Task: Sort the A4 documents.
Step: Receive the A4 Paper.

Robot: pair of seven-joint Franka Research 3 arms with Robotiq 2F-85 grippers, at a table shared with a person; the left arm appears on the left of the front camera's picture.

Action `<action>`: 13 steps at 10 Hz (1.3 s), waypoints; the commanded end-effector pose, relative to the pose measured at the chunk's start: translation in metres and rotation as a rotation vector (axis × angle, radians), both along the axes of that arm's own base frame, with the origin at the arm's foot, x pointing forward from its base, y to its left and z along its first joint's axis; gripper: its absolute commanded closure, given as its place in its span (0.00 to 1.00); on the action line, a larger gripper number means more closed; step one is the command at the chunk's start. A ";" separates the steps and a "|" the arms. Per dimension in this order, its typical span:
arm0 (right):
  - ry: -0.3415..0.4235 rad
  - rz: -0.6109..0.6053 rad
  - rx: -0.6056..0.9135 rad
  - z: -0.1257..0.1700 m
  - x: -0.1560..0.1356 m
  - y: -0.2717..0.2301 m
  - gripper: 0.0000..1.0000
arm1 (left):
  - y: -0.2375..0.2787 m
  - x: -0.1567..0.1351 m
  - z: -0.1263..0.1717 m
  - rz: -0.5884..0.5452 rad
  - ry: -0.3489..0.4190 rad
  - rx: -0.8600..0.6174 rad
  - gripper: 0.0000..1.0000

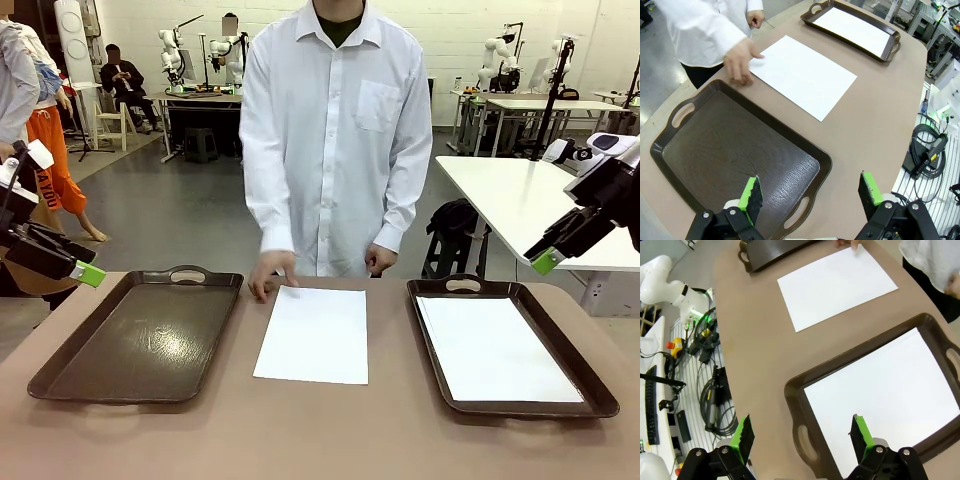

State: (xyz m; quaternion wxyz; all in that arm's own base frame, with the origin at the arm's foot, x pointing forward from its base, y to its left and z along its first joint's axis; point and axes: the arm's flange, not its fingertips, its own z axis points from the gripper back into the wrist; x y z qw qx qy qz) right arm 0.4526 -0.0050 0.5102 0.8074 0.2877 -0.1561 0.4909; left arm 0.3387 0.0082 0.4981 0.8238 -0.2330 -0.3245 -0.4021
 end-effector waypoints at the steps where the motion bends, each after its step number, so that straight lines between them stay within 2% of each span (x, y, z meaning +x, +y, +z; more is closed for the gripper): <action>1: -0.002 0.000 0.000 0.001 -0.001 0.000 0.00 | 0.002 0.001 -0.003 -0.013 -0.014 -0.014 0.00; 13: -0.002 0.000 0.000 0.001 -0.001 0.000 0.00 | 0.002 0.001 -0.003 -0.013 -0.014 -0.014 0.00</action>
